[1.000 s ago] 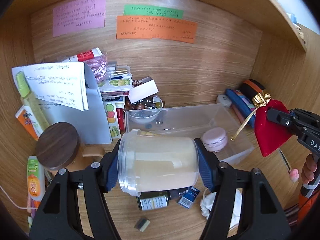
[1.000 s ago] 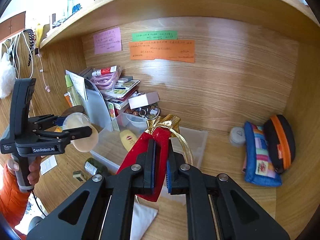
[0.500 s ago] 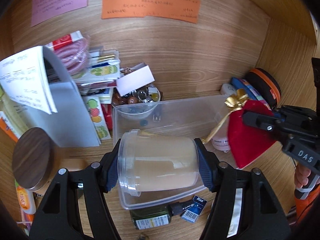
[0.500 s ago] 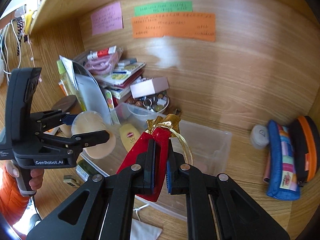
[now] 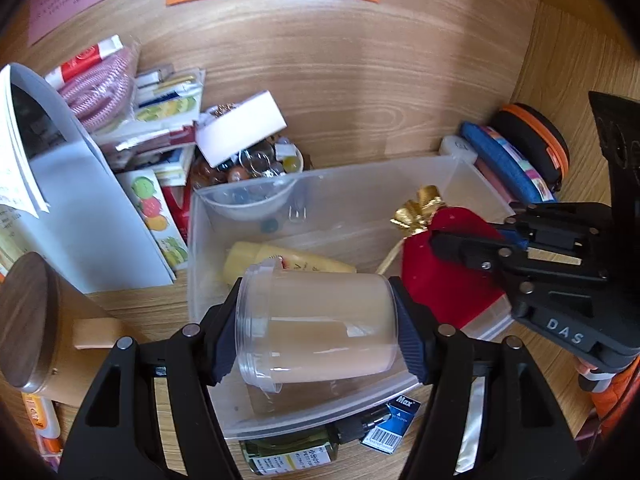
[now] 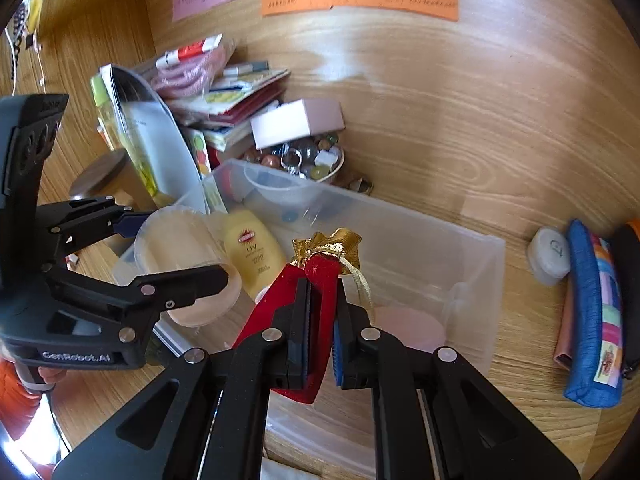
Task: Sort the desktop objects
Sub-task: 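Carry the jar and red bag into the clear box and open both tools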
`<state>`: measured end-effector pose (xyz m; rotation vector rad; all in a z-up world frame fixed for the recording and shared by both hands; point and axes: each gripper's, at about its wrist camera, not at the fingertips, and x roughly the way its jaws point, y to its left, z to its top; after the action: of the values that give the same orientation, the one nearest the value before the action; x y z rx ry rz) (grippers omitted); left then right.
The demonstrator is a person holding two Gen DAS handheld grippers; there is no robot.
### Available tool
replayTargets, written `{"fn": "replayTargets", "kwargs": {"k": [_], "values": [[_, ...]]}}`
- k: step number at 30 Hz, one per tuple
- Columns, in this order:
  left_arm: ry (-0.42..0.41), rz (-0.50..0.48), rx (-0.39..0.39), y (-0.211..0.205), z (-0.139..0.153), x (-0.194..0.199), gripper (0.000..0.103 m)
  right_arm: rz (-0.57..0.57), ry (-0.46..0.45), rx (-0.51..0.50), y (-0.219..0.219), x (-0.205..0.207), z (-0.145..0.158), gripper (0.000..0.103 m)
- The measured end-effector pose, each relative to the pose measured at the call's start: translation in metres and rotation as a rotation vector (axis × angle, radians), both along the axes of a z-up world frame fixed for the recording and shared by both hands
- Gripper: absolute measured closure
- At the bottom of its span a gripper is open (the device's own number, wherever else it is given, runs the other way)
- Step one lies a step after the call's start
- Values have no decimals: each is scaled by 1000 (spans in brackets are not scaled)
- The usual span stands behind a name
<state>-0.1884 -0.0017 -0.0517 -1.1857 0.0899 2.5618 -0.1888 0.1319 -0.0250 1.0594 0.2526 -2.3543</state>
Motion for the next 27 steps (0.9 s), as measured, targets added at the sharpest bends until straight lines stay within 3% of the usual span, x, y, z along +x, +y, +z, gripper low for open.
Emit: {"fn": "replayTargets", "kwargs": {"k": [12,27], "values": [[-60,-10,-21,2,-19,-6,37,26,21,113,-17,-1,-18,95],[-70,-12,-73,10,-22,-6,36,41,55,209,-24,-2,-27,91]]}}
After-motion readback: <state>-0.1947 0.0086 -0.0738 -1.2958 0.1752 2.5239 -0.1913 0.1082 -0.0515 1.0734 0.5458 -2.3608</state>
